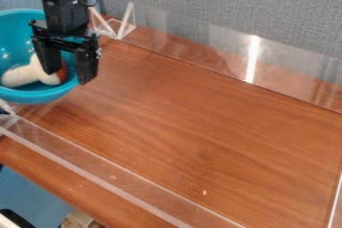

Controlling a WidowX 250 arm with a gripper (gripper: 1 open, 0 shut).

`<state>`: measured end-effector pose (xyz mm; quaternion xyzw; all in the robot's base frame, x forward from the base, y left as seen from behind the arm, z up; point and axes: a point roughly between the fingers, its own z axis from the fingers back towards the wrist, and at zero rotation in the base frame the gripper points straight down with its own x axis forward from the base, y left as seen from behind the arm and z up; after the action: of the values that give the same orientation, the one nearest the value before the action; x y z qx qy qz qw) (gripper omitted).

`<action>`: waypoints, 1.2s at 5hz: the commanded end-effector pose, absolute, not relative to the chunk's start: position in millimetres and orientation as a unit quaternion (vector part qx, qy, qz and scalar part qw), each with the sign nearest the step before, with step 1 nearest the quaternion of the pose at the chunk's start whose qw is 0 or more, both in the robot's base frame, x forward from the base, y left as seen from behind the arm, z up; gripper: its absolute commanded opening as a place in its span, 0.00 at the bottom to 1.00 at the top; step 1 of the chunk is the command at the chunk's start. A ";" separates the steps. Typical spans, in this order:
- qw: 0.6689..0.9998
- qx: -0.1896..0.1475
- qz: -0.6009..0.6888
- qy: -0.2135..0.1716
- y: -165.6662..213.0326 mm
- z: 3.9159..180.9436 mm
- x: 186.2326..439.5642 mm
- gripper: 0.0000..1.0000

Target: Remove the mushroom from inside the blue bowl and put it on the table

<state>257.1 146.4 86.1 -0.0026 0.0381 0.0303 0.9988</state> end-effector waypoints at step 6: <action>0.995 0.023 0.093 0.027 191.4 64.8 263.1 1.00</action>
<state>262.2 181.5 59.5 0.0050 0.0423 0.0910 0.9949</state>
